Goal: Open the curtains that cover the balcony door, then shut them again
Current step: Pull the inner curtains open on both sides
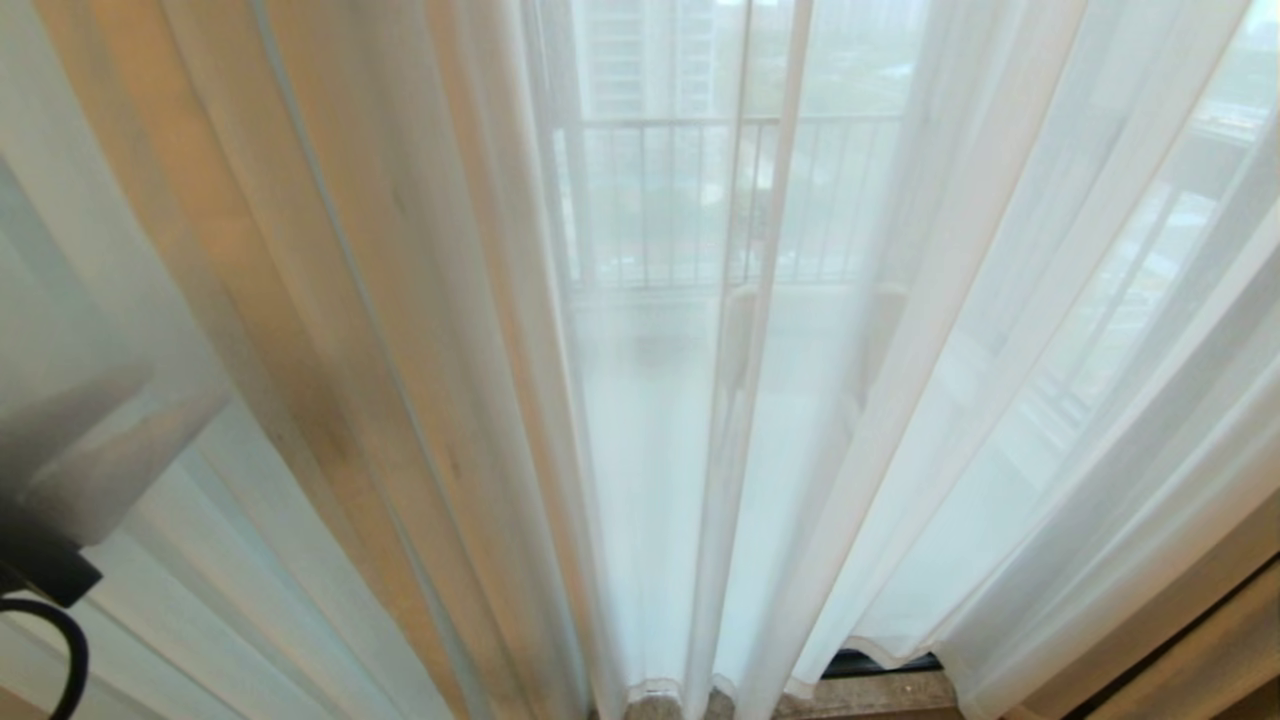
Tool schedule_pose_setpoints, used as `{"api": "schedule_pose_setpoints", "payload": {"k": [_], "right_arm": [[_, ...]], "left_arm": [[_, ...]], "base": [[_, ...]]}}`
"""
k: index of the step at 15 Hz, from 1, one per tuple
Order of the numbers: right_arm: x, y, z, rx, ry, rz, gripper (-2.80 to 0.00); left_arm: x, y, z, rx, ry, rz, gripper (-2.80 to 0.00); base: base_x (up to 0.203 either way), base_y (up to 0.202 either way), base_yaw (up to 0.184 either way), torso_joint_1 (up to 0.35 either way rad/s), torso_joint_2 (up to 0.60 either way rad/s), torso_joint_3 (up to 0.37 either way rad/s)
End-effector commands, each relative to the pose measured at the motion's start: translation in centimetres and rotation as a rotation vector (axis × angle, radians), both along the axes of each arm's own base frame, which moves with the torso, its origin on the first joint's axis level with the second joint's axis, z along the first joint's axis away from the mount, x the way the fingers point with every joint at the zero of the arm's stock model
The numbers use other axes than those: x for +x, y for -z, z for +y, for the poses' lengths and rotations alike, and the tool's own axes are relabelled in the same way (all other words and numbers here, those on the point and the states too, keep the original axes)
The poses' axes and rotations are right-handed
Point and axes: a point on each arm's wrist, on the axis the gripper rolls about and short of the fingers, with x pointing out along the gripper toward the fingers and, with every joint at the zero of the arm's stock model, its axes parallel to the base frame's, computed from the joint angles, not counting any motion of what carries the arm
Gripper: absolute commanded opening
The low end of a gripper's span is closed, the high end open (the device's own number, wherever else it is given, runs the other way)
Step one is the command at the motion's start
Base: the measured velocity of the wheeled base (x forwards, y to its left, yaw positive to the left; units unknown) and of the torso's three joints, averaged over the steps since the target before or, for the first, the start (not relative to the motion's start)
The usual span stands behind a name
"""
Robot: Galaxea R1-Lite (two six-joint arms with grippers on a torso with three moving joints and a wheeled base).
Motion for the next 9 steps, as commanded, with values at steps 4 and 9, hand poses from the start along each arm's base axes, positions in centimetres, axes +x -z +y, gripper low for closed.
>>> {"api": "schedule_pose_setpoints", "payload": {"k": [4,9], "right_arm": [[0.0,0.0,0.0,-0.001,-0.001,0.001,-2.80],[0.0,0.0,0.0,-0.001,-0.001,0.001,-2.80]], "left_arm": [[1.6,1.5,0.0,0.011,-0.020,-0.104,0.00],[2.8,2.9,0.0,0.016,-0.026,-0.108,0.00]], "base": [[0.000,0.000,0.000,0.000,0.00,0.000],[0.000,0.000,0.000,0.000,0.00,0.000]]}}
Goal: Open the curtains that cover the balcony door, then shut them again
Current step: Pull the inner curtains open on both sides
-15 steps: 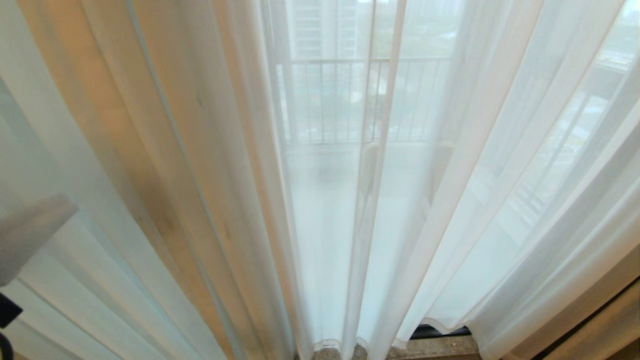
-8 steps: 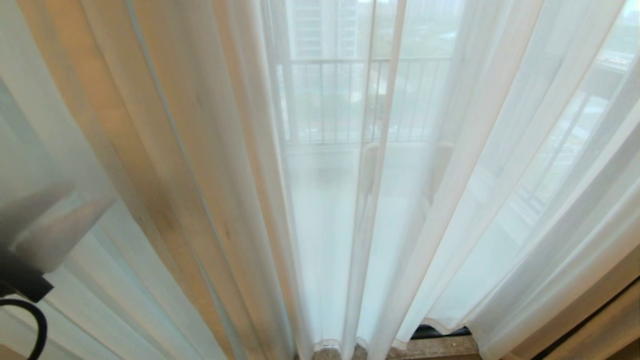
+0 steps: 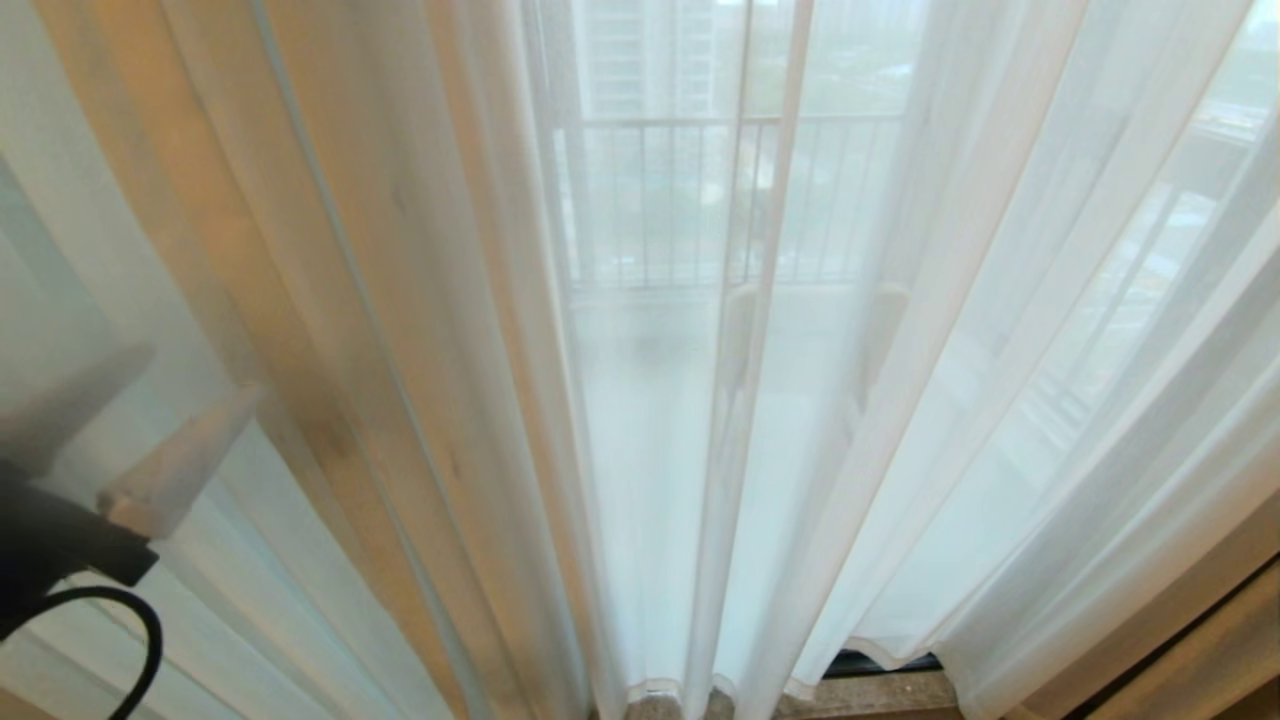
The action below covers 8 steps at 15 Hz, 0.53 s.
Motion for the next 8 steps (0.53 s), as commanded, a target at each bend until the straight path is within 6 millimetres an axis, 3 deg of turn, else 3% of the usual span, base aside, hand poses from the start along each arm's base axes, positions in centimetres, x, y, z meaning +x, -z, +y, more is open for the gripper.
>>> {"api": "schedule_pose_setpoints", "payload": {"k": [1,8], "right_arm": [[0.0,0.0,0.0,-0.001,-0.001,0.001,-2.80],[0.0,0.0,0.0,-0.001,-0.001,0.001,-2.80]], "left_arm": [[1.3,0.5,0.0,-0.001,-0.001,0.020,0.00],[4.9,0.7,0.7,0.035,-0.109,-0.039,0.00]], "base": [[0.000,0.000,0.000,0.000,0.00,0.000],[0.000,0.000,0.000,0.000,0.00,0.000]]}}
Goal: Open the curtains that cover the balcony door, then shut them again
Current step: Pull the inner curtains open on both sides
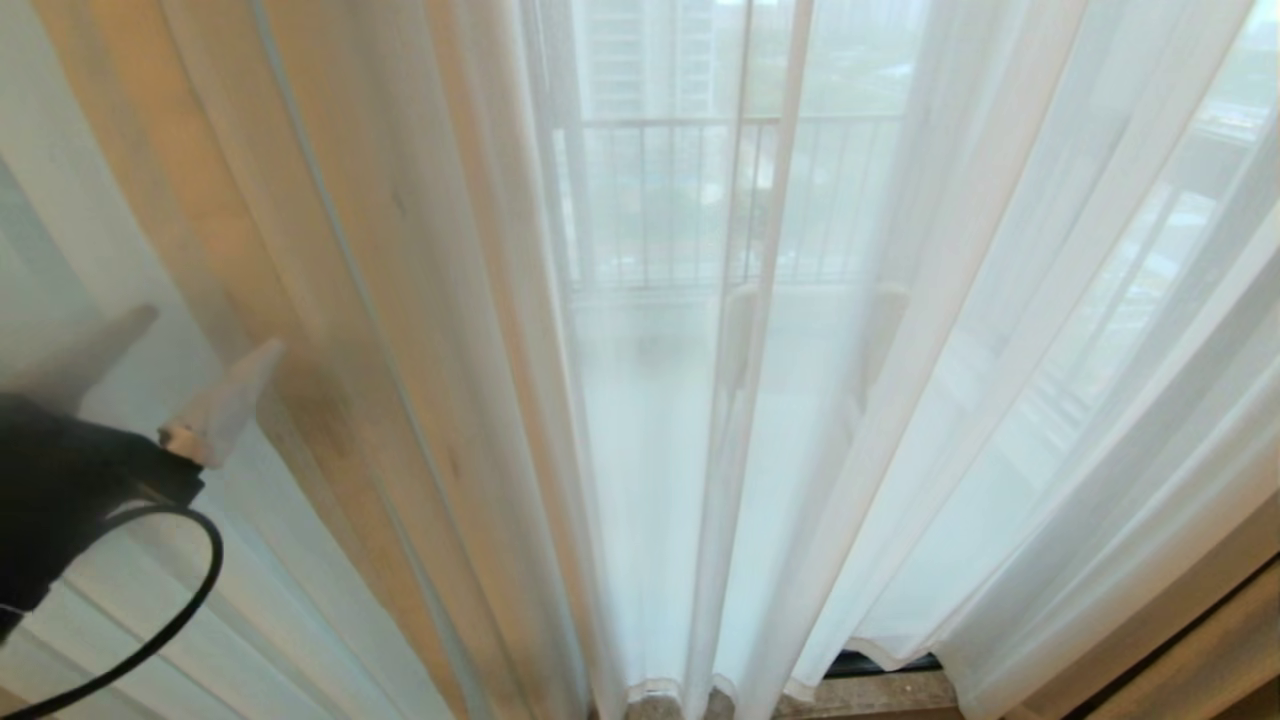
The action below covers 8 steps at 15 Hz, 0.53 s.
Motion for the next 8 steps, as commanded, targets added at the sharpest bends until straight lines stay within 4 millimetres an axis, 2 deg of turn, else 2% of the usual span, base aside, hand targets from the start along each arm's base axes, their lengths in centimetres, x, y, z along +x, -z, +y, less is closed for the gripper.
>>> {"api": "schedule_pose_setpoints", "payload": {"k": [1,8], "right_arm": [[0.0,0.0,0.0,0.000,-0.002,0.001,-2.80],[0.0,0.0,0.0,0.000,-0.002,0.001,-2.80]], "left_arm": [[1.3,0.3,0.1,0.000,-0.004,0.025,0.00],[5.0,-1.3,0.0,0.011,-0.009,-0.024,0.00]], "base": [[0.000,0.000,0.000,0.000,0.00,0.000],[0.000,0.000,0.000,0.000,0.00,0.000]]}}
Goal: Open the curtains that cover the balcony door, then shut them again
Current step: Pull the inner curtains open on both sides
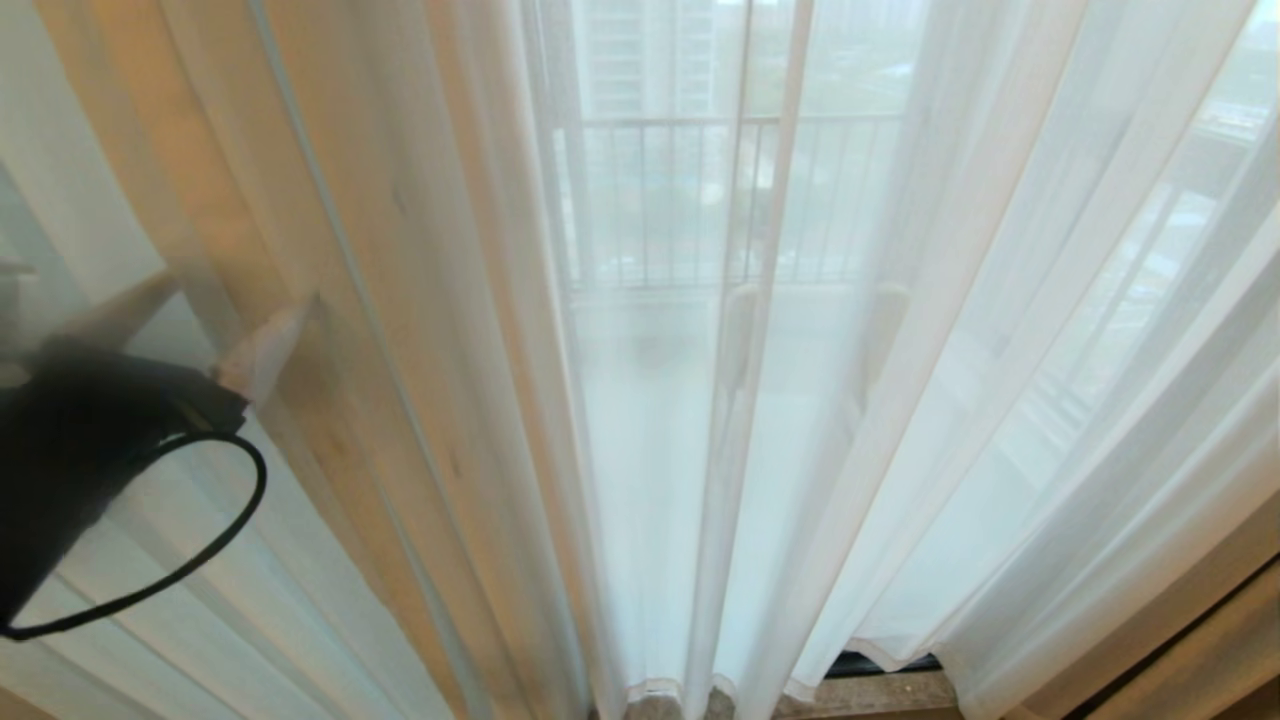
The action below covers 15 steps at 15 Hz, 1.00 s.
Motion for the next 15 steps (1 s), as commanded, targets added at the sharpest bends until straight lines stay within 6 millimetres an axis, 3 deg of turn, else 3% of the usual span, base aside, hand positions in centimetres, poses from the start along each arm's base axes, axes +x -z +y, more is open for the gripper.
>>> {"api": "schedule_pose_setpoints", "payload": {"k": [1,7,15], "right_arm": [[0.0,0.0,0.0,0.000,0.000,0.001,-2.80],[0.0,0.0,0.0,0.000,0.000,0.001,-2.80],[0.0,0.0,0.0,0.000,0.000,0.001,-2.80]], "left_arm": [[1.6,-0.4,-0.2,0.001,0.009,-0.014,0.00],[4.3,-1.6,-0.6,-0.012,-0.008,-0.060,0.00],[4.9,-2.3,-0.9,0.005,-0.020,-0.091,0.00]], "base": [[0.000,0.000,0.000,0.000,0.00,0.000],[0.000,0.000,0.000,0.000,0.00,0.000],[0.000,0.000,0.000,0.000,0.00,0.000]]}}
